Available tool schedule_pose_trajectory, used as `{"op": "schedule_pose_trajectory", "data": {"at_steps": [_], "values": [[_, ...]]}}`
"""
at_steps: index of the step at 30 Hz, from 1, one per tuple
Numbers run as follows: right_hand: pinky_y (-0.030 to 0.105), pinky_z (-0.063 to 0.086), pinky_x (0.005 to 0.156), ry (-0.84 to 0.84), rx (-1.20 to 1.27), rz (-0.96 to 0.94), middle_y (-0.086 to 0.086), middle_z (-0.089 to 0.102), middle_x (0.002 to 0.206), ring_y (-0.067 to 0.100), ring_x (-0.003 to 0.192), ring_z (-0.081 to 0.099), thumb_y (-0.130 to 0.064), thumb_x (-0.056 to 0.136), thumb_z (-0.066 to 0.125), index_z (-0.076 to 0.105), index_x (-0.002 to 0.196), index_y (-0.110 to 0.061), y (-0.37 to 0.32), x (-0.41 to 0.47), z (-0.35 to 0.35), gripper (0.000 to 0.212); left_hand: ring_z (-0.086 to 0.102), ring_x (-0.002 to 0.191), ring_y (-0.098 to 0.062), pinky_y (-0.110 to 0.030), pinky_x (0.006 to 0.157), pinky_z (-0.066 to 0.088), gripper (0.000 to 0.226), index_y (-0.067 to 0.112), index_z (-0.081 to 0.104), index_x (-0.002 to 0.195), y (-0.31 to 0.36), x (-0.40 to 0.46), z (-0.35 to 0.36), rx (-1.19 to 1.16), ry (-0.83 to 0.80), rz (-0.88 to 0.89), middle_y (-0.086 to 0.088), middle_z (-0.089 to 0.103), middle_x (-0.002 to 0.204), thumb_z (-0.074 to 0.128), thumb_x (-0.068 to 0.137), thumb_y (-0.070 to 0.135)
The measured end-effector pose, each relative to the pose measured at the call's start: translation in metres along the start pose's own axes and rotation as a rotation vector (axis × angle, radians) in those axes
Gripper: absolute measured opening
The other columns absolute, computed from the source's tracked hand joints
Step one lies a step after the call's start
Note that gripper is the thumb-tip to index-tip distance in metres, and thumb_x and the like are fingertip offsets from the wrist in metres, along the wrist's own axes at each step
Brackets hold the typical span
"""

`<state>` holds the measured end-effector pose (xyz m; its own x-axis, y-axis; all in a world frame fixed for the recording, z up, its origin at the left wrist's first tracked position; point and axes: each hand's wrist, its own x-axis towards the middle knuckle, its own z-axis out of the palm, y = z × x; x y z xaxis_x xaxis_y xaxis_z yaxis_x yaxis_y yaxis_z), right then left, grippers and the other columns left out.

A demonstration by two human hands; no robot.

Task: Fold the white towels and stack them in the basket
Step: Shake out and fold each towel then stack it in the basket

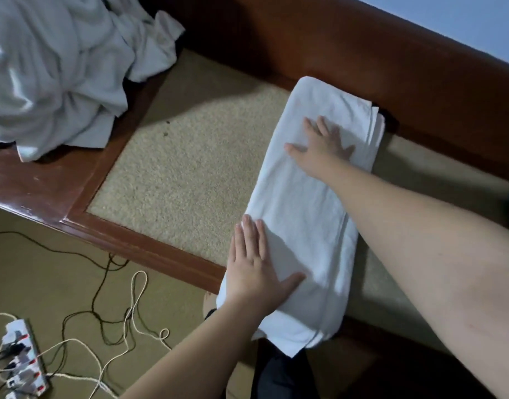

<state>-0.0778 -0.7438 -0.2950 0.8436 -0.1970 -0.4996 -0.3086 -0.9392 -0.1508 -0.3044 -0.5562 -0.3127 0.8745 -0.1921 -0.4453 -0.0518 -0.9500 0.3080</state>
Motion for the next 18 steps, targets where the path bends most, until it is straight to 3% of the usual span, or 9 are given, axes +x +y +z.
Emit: {"op": "schedule_pose_trajectory", "data": {"at_steps": [2, 3, 6, 8, 10, 13, 15, 16, 18], "values": [[0.071, 0.008, 0.122, 0.045, 0.082, 0.022, -0.009, -0.005, 0.175, 0.025, 0.161, -0.006, -0.067, 0.1, 0.043, 0.015, 0.165, -0.036, 0.016, -0.051, 0.031, 0.078, 0.014, 0.154, -0.036, -0.045, 0.125, 0.023, 0.118, 0.016, -0.001, 0.165, -0.021, -0.012, -0.005, -0.068, 0.036, -0.002, -0.016, 0.007, 0.168, 0.044, 0.082, 0.087], [0.067, 0.01, 0.124, 0.09, 0.129, 0.034, -0.007, -0.001, 0.175, 0.022, 0.161, -0.004, -0.061, 0.101, 0.046, 0.021, 0.164, -0.035, 0.027, -0.082, 0.052, 0.073, 0.034, 0.141, -0.036, -0.046, 0.115, 0.034, 0.107, 0.015, 0.021, 0.161, -0.034, -0.021, -0.005, -0.095, 0.103, -0.011, -0.016, 0.03, 0.155, 0.05, 0.082, 0.082], [0.056, 0.033, 0.12, 0.253, 0.279, 0.074, 0.002, 0.023, 0.171, 0.028, 0.156, 0.022, -0.055, 0.098, 0.055, 0.042, 0.156, -0.032, 0.058, -0.187, 0.119, 0.064, 0.053, 0.101, -0.036, -0.046, 0.092, 0.045, 0.076, 0.008, 0.056, 0.117, -0.074, -0.056, 0.007, -0.141, 0.304, -0.001, -0.009, 0.053, 0.107, 0.06, 0.079, 0.074], [0.052, 0.05, 0.101, 0.431, 0.403, 0.112, 0.011, 0.05, 0.145, 0.035, 0.131, 0.05, -0.053, 0.093, 0.06, 0.06, 0.135, -0.025, 0.071, -0.255, 0.156, 0.051, 0.055, 0.099, -0.032, -0.044, 0.09, 0.047, 0.075, 0.014, 0.056, 0.103, -0.095, -0.08, 0.014, -0.216, 0.193, -0.102, -0.001, 0.054, 0.1, 0.056, 0.077, 0.084], [0.049, 0.052, 0.08, 0.611, 0.485, 0.229, 0.012, 0.059, 0.103, 0.039, 0.098, 0.058, -0.054, 0.088, 0.065, 0.064, 0.102, -0.015, 0.08, -0.311, 0.188, 0.041, 0.056, 0.109, -0.027, -0.041, 0.095, 0.048, 0.094, 0.019, 0.057, 0.111, -0.101, -0.095, 0.015, -0.251, -0.075, -0.252, 0.001, 0.059, 0.109, 0.044, 0.067, 0.101], [0.045, 0.052, 0.077, 0.437, 0.695, 0.506, 0.012, 0.061, 0.09, 0.04, 0.09, 0.062, -0.084, 0.077, 0.057, 0.061, 0.093, -0.009, 0.089, -0.355, 0.227, 0.077, 0.053, 0.135, -0.029, -0.041, 0.104, 0.047, 0.11, 0.013, 0.043, 0.149, -0.094, -0.101, 0.018, -0.401, -0.262, -0.376, -0.008, 0.054, 0.148, 0.065, 0.071, 0.088], [0.042, 0.049, 0.087, 0.286, 0.827, 0.585, 0.019, 0.064, 0.109, 0.041, 0.105, 0.062, -0.101, 0.062, 0.054, 0.061, 0.111, -0.003, 0.094, -0.362, 0.243, 0.11, 0.055, 0.131, -0.024, -0.038, 0.098, 0.047, 0.109, 0.015, 0.039, 0.152, -0.09, -0.098, 0.017, -0.639, -0.325, -0.431, -0.004, 0.053, 0.147, 0.078, 0.072, 0.077], [0.04, 0.046, 0.093, 0.148, 0.937, 0.626, 0.018, 0.061, 0.126, 0.04, 0.119, 0.059, -0.097, 0.062, 0.062, 0.057, 0.128, -0.004, 0.093, -0.362, 0.238, 0.114, 0.059, 0.123, -0.017, -0.035, 0.093, 0.047, 0.109, 0.017, 0.046, 0.147, -0.091, -0.096, 0.016, -0.752, -0.353, -0.431, 0.003, 0.058, 0.138, 0.081, 0.065, 0.079], [0.034, 0.042, 0.095, -0.136, 1.091, 0.633, 0.007, 0.056, 0.14, 0.032, 0.129, 0.057, -0.069, 0.081, 0.076, 0.048, 0.146, -0.013, 0.093, -0.355, 0.228, 0.09, 0.064, 0.113, -0.009, -0.029, 0.086, 0.048, 0.104, 0.021, 0.059, 0.133, -0.095, -0.094, 0.014, -0.889, -0.367, -0.393, 0.008, 0.069, 0.127, 0.084, 0.053, 0.083]]}}
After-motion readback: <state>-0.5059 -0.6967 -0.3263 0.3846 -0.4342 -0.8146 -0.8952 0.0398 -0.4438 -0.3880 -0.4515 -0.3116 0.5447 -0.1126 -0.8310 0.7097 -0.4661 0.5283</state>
